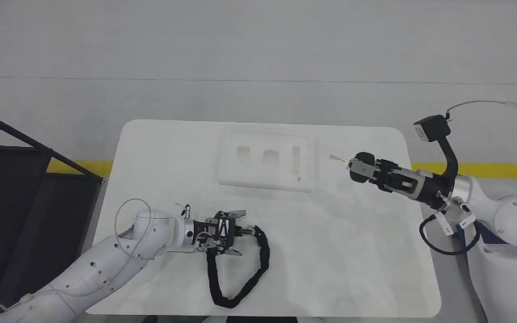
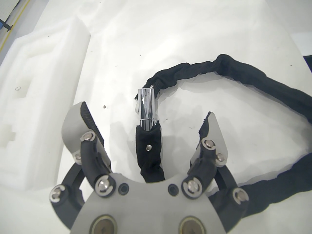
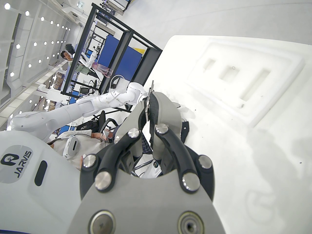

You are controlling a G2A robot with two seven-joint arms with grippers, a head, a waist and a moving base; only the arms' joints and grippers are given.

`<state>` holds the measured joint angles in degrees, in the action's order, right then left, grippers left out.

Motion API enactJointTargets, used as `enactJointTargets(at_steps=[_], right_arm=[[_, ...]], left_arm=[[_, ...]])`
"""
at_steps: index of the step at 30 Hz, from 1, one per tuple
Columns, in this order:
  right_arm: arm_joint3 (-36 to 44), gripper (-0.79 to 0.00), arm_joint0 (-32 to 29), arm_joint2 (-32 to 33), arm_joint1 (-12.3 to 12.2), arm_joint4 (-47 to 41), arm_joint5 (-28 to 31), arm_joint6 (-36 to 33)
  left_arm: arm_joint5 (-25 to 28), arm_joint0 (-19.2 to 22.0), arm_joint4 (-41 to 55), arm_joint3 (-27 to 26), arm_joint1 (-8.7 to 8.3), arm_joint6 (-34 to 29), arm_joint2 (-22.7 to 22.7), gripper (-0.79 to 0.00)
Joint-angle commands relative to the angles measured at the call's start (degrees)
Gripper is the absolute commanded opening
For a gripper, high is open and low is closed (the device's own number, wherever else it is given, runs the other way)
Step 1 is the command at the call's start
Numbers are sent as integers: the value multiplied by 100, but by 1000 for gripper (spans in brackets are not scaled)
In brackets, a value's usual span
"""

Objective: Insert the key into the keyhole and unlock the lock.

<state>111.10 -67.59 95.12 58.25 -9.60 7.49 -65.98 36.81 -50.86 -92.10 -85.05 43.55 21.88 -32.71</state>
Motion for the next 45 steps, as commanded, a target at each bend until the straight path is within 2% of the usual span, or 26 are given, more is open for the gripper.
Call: enactJointTargets(at_steps=[1,11,13,19,21,26,35,45], right_arm=[[0,-785,0,0,0,0,0,0],[0,-785,0,0,0,0,0,0],[0,-785,0,0,0,0,0,0],[0,-785,0,0,0,0,0,0],[0,-785,0,0,0,0,0,0],[0,-785,0,0,0,0,0,0],[0,-785,0,0,0,0,0,0],[0,-785,0,0,0,0,0,0]], left_arm=[[-2,4,11,34,34,-17,-13,-105],[15,-40,43,151,144,-120,-124,-225],[34,-55,32,150,159,-151,-147,-296],[128,-110,87,208,202,-254,-222,-434],[177,-120,183,235,224,-325,-252,-496],[344,-133,421,319,272,-473,-332,-785],[675,-107,640,340,337,-371,-479,-785],[1226,-86,804,144,301,443,-831,-785]])
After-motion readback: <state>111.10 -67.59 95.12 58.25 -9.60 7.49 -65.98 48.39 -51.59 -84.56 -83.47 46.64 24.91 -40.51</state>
